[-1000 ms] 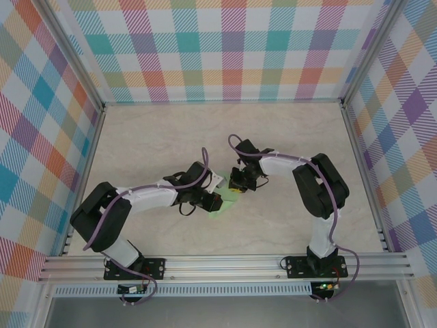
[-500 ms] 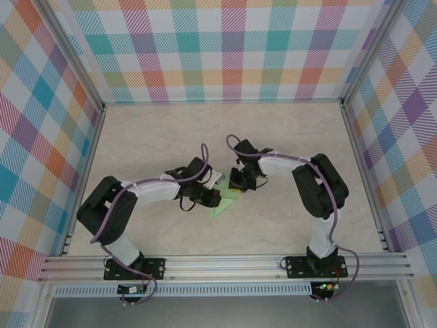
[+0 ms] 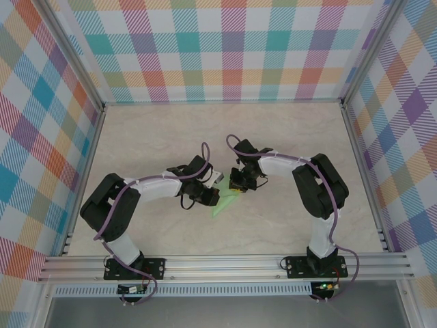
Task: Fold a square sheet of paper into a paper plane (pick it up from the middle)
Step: Third fold the triangle at the center of the table.
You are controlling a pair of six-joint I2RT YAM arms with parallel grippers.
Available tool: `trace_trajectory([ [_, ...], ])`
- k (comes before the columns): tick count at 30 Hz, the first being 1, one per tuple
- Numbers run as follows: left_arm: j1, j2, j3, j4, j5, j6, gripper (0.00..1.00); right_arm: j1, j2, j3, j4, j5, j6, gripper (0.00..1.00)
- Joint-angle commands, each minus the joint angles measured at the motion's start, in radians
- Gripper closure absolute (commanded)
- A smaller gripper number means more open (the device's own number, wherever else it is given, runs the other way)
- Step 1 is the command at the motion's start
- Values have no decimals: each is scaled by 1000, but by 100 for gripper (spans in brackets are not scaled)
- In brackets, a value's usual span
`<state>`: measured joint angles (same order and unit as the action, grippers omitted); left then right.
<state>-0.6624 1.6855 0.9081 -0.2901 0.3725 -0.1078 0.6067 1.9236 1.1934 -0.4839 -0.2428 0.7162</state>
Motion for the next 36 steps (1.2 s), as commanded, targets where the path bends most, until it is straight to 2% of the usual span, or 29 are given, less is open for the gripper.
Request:
trace_trajectory([
  [1, 14, 17, 26, -38, -22, 15, 96, 4, 31, 6, -67, 43, -15, 86],
  [15, 17, 40, 48, -20, -1, 35, 95, 5, 40, 2, -71, 44, -8, 86],
  [36, 18, 54, 51, -15, -41, 33, 95, 12, 45, 2, -73, 45, -2, 86],
])
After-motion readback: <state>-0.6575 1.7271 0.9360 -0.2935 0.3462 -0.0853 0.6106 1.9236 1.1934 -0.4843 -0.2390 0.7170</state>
